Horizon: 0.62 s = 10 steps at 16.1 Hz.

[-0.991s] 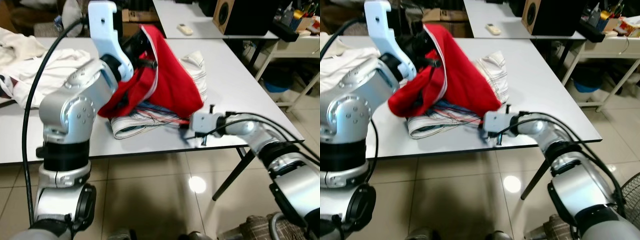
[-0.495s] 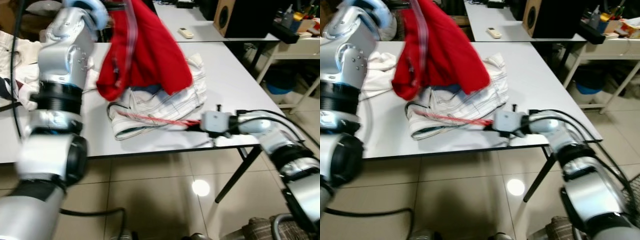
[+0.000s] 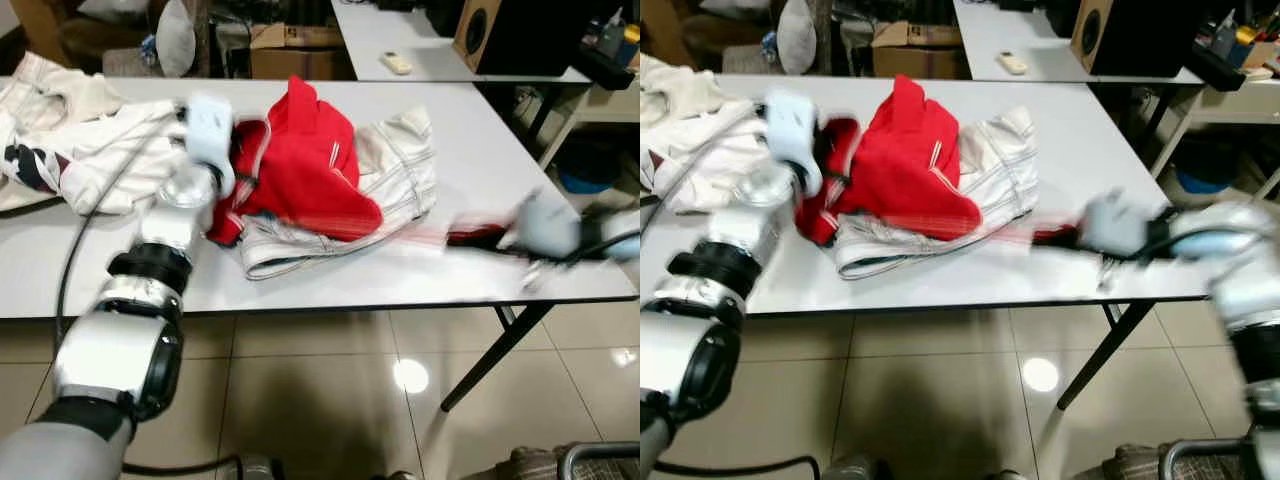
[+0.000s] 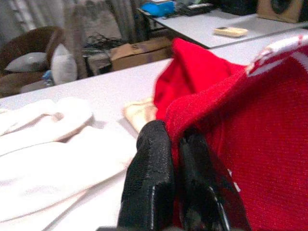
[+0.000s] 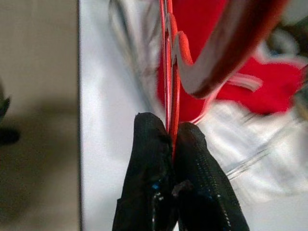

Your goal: Hang hanger

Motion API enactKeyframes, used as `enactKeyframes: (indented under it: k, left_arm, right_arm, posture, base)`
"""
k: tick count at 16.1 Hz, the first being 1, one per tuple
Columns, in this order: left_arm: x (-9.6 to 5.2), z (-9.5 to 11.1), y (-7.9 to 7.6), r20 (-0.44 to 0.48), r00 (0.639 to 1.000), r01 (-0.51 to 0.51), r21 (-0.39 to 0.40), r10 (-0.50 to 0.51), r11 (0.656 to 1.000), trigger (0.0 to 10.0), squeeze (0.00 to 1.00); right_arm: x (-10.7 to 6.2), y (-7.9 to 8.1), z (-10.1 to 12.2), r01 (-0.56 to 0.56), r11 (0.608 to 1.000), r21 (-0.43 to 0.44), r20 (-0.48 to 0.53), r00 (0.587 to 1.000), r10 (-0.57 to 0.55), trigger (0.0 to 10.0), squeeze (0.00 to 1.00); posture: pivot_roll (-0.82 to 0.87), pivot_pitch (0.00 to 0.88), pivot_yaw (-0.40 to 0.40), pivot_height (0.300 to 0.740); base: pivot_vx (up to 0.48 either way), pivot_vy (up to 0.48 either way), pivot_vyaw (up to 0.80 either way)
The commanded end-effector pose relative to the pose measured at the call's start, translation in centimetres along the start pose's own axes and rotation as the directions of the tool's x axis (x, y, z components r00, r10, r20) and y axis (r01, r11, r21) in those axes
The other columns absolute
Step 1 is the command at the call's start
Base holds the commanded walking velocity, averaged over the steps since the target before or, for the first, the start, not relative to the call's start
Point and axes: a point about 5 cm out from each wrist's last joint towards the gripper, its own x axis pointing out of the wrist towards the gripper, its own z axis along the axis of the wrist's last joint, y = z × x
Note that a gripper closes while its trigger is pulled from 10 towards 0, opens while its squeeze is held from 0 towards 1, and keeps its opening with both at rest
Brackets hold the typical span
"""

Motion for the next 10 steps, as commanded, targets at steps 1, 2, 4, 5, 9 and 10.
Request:
enactKeyframes:
  k: [1, 2, 4, 5, 9, 10]
  left_arm:
    - [0.0, -0.2, -0.2, -0.003, 1.000, 0.023, 0.013, -0.023, 1.000, 10.0, 0.00]
    - [-0.3, -1.3, -0.8, -0.026, 0.992, 0.121, -0.005, -0.121, 0.993, 10.0, 0.00]
    - [-1.4, -3.0, -1.3, -0.046, 0.961, 0.274, 0.014, -0.273, 0.962, 10.0, 1.00]
    - [-2.6, -3.6, -2.0, -0.030, 0.919, 0.394, 0.020, -0.393, 0.919, 10.0, 1.00]
    - [-9.2, -5.6, -3.0, -0.122, 0.743, 0.667, 0.200, -0.657, 0.717, 10.0, 1.00]
    - [-10.1, -5.3, -2.8, -0.122, 0.732, 0.679, 0.212, -0.671, 0.702, 10.0, 1.00]
  right_arm:
    - [-0.7, -0.1, 0.7, 0.005, 1.000, 0.009, 0.034, 0.999, -0.005, 10.0, 0.00]
    - [-1.6, 0.1, 1.3, 0.037, 0.999, 0.030, 0.059, 0.998, -0.039, 10.0, 0.00]
    - [-2.3, 0.3, 2.6, 0.153, 0.984, 0.088, 0.113, 0.980, -0.163, 10.0, 0.00]
    - [-2.1, 0.6, 3.0, 0.211, 0.969, 0.129, 0.105, 0.969, -0.225, 10.0, 0.00]
    - [-1.3, 1.6, 3.8, 0.383, 0.882, 0.276, 0.111, 0.898, -0.425, 10.0, 0.00]
    - [-1.2, 1.7, 4.1, 0.385, 0.866, 0.318, 0.130, 0.887, -0.443, 10.0, 0.00]
  posture:
    - [-0.01, 0.000, 0.041, 0.740]
    - [-0.02, 0.000, 0.053, 0.740]
    - [-0.03, 0.000, 0.061, 0.740]
    - [-0.03, 0.000, 0.059, 0.740]
    - [-0.02, 0.000, 0.050, 0.740]
    - [-0.02, 0.000, 0.050, 0.740]
  base:
    - [0.000, 0.000, 0.00]
    - [0.000, 0.000, 0.00]
    - [0.000, 0.000, 0.00]
    - [0.000, 0.000, 0.00]
    - [0.000, 0.000, 0.00]
    - [0.000, 0.000, 0.00]
